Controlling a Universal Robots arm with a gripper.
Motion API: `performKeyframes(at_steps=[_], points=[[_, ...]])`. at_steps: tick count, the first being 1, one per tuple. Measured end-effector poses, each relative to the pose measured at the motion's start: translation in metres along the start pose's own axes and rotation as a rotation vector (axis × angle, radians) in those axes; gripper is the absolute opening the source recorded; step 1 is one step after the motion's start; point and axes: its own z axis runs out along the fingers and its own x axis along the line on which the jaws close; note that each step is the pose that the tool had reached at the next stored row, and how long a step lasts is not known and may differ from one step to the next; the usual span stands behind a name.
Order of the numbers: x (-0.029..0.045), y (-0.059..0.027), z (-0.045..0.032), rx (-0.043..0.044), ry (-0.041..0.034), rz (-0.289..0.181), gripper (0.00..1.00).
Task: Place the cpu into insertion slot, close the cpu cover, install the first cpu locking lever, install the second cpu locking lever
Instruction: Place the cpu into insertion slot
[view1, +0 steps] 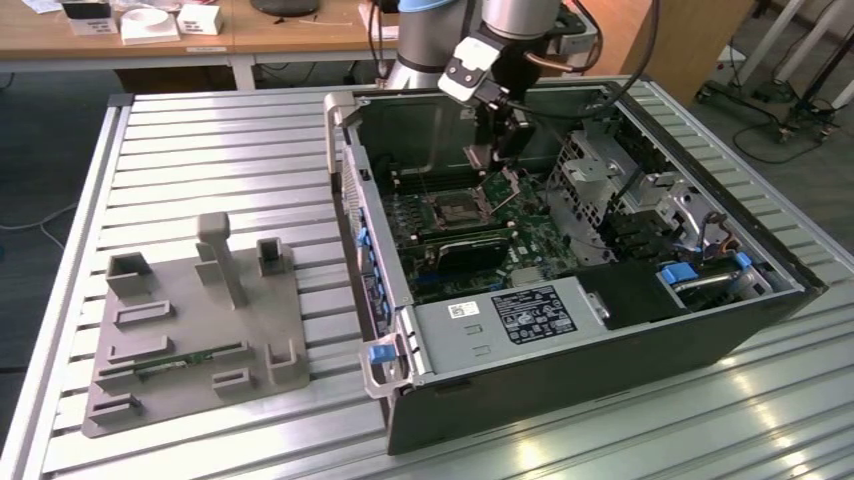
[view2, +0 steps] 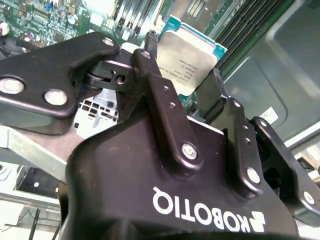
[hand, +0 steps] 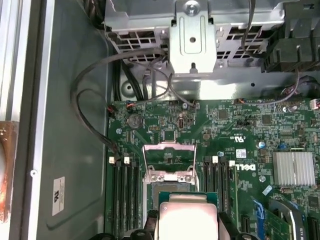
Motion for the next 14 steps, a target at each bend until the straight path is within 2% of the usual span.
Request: performKeyframes(at_steps=[7, 14], points=[[0.001, -0.0097, 0.012, 0.0003, 0.002, -0.014, 0.54], [0.0039, -0.0123, 0.0226, 0.0007, 0.0028, -0.028, 0.54]])
